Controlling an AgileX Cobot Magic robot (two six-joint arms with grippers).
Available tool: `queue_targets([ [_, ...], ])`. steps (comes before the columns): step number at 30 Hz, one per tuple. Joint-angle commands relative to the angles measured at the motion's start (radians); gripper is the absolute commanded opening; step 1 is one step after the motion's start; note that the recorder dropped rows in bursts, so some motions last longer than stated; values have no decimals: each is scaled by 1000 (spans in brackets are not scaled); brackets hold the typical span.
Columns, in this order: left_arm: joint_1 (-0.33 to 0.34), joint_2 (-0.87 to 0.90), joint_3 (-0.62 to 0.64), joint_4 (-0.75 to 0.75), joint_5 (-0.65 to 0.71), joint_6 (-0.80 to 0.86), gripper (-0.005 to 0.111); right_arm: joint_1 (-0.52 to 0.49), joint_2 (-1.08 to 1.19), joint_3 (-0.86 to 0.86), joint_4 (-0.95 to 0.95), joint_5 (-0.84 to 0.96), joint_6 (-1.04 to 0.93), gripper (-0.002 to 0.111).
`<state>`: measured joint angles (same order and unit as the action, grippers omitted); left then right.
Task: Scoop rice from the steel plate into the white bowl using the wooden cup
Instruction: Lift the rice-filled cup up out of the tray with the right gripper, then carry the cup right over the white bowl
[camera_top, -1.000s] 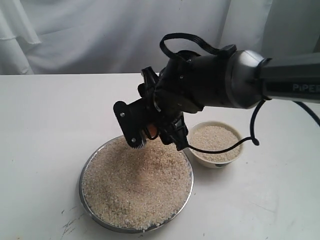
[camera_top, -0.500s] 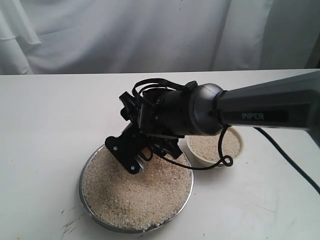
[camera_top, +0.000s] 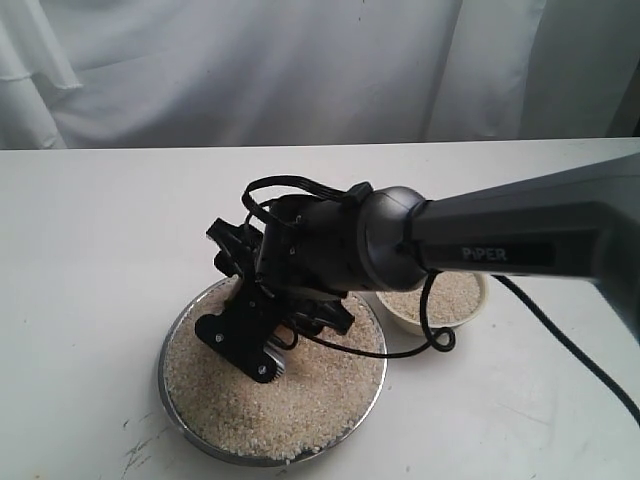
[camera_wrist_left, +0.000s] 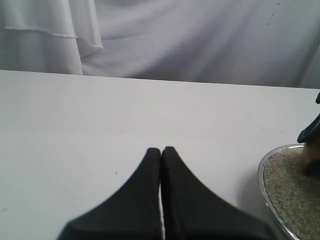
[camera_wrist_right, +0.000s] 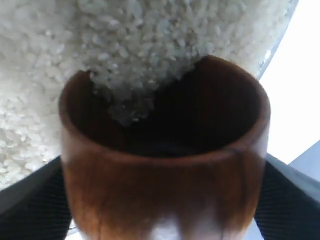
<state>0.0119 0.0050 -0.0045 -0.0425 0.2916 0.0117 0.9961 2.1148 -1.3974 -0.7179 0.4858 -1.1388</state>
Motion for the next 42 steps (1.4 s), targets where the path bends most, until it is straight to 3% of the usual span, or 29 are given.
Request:
queue_targets([
  [1,-2,-5,5,-1,-6,-3,0,3,0,-4,113,7,-102,0],
  [6,-2,-5,5,-1,-6,-3,0,3,2,-4,266,20,-197,0],
  [19,-2,-5,5,-1,-6,-3,0,-42,39,-4,457,23,-234,0],
  [31,-2,-5,5,-1,-6,-3,0,-123,37,-4,830,59,-404,0],
  [42,-2,-5,5,-1,-6,-3,0,-175,-123,-4,842,174,-396,0],
])
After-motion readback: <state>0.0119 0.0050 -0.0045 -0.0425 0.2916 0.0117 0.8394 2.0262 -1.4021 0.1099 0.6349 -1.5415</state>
